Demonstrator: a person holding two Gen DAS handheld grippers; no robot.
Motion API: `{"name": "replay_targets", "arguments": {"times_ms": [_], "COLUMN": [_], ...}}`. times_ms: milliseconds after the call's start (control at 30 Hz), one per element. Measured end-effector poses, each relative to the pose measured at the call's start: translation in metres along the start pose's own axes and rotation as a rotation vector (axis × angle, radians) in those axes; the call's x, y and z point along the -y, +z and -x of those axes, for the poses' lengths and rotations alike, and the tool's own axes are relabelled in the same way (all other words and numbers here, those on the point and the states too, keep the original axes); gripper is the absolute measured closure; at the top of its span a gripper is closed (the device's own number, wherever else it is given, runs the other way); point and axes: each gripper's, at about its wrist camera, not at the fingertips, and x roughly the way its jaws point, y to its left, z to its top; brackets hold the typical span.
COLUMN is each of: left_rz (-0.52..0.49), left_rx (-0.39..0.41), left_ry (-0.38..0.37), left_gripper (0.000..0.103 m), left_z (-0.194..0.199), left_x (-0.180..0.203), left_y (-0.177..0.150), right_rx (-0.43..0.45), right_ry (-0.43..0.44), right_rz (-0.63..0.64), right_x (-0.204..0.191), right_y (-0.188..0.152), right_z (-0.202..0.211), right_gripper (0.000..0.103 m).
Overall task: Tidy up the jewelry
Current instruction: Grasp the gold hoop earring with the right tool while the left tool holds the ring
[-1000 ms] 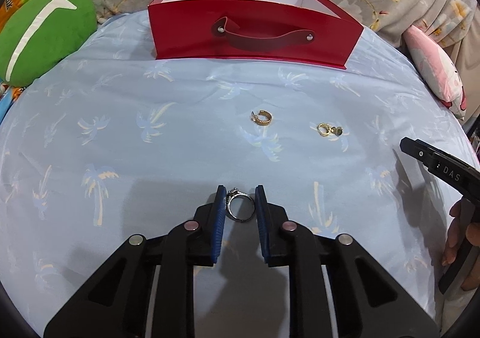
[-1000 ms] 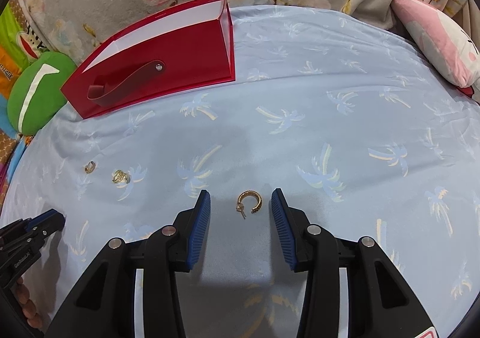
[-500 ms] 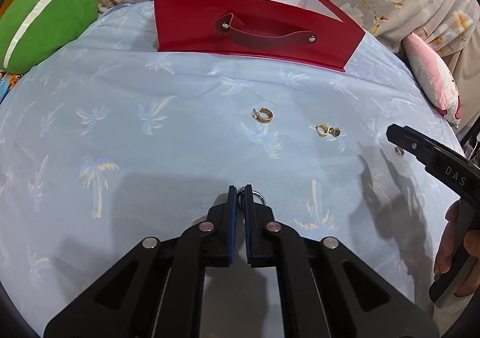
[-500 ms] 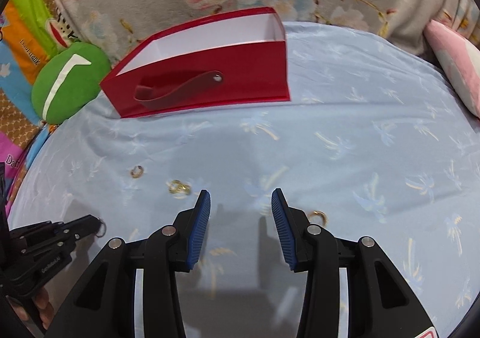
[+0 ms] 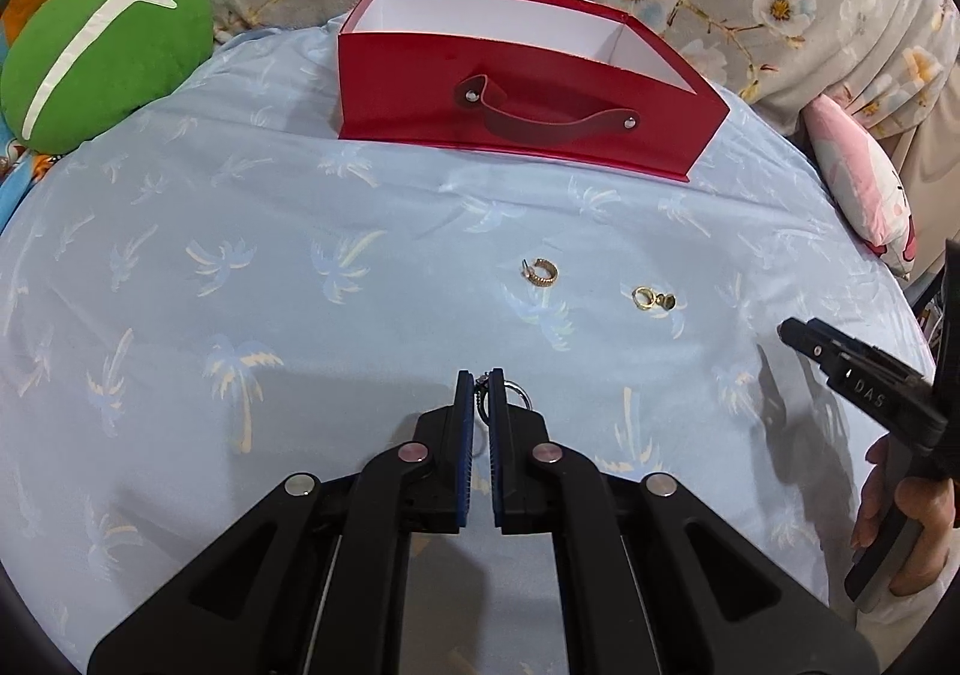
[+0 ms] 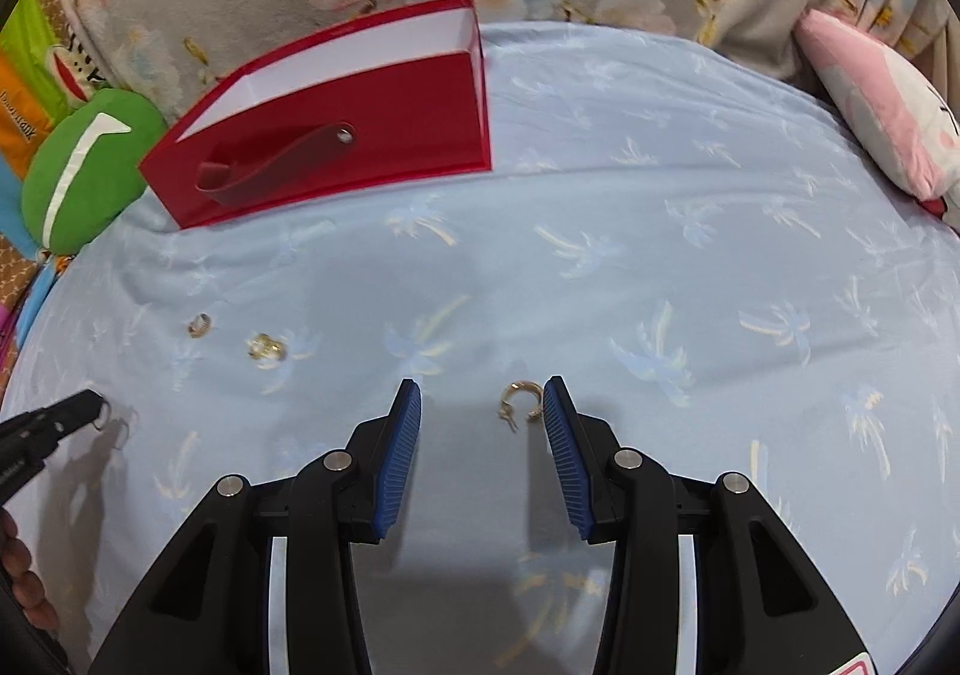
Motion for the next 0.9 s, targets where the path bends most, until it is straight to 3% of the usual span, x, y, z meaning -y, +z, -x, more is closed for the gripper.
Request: {"name": "replay_targets", "arguments": {"times_ms": [133, 333, 500, 567, 900], "left_rz": [-0.005, -0.009, -0.009, -0.011, -0.026], "left_rx": [-0.003, -0.005, -0.005, -0.002, 0.039], "left_ry": [-0.002, -0.002, -0.006, -0.007, -0.014], "left_gripper": [0.099, 0.099, 0.099, 0.099, 0.099], "left_z": [-0.001, -0.001, -0.002, -0.002, 0.007], "left_x": [0.001, 0.004, 0.005, 0.006, 0.011], "left_y": [0.001, 0.002, 0.003, 0.005, 0.024], "right_rx": [-0.005, -0.019, -0.019, -0.013, 0.012], "right_ry": [-0.001, -0.003, 0.005, 0.013, 0.022], "right_rz": [-0.004, -0.001, -0.009, -0.012, 0.025], "right_x": [0.002, 0.003, 0.004, 0.004, -0.005], "right_y": [-0.003, -0.004, -0.004, -0.003, 0.013], "right_z": [-0.006, -0.012, -0.013, -0.010, -0.002], "right_gripper": [0.063, 0.090, 0.091, 0.103, 0.102]}}
